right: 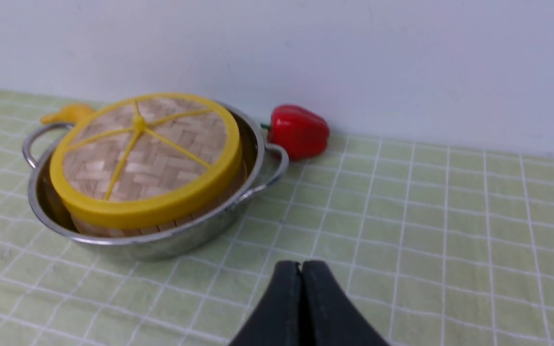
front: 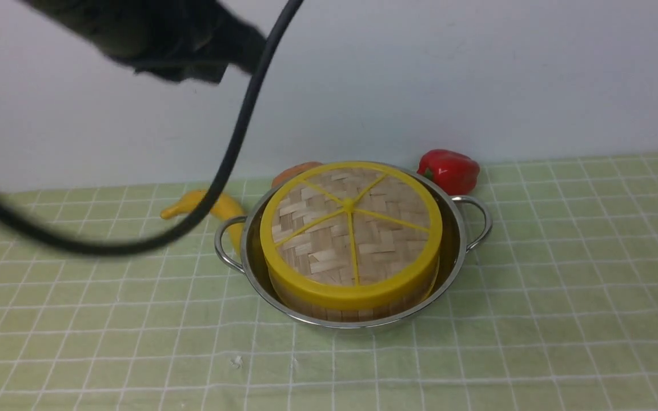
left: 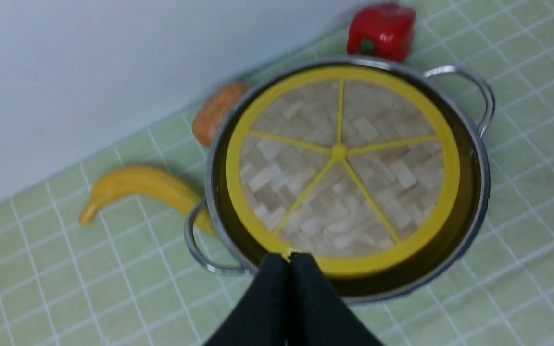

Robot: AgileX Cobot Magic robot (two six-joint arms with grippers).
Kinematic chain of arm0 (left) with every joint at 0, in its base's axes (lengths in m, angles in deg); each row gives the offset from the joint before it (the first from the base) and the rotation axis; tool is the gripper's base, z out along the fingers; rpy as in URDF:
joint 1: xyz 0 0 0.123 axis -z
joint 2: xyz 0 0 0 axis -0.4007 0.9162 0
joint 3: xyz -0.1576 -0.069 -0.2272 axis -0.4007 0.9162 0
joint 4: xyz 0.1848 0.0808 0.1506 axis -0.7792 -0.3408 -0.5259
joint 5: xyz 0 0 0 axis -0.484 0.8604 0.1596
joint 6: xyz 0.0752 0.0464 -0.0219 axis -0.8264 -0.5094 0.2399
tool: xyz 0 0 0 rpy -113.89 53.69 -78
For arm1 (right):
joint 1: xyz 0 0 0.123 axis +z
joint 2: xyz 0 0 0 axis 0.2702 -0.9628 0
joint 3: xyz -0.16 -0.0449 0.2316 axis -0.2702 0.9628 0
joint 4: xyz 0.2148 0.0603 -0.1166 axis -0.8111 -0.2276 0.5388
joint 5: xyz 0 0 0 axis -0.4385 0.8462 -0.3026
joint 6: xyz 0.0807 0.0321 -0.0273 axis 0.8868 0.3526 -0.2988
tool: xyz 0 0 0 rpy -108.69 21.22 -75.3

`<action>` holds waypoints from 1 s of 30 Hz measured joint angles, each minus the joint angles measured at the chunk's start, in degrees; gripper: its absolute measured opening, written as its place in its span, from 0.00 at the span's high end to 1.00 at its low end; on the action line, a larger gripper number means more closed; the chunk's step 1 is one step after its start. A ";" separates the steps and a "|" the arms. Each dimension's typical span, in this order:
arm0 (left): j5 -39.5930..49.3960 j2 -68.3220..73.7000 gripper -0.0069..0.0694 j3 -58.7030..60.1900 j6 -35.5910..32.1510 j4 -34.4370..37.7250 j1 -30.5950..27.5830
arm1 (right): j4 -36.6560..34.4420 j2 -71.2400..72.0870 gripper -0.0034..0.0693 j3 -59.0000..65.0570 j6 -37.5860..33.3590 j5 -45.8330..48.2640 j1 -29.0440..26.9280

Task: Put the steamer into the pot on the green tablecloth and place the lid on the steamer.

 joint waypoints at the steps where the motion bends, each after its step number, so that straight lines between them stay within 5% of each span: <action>1: -2.25 -3.41 0.94 5.16 0.41 0.16 0.00 | -0.25 1.15 0.97 1.13 0.00 -1.25 0.00; 14: -41.04 -38.26 0.94 54.94 1.24 2.04 0.00 | -1.03 1.59 0.95 2.01 0.05 -4.64 0.00; 21: -43.06 -47.74 0.93 59.42 1.61 6.20 0.00 | -1.16 1.59 0.91 2.01 0.05 -4.64 0.00; 30: -43.97 -48.62 0.92 60.02 -0.13 2.79 0.00 | -1.21 1.59 0.82 2.01 0.05 -4.64 0.00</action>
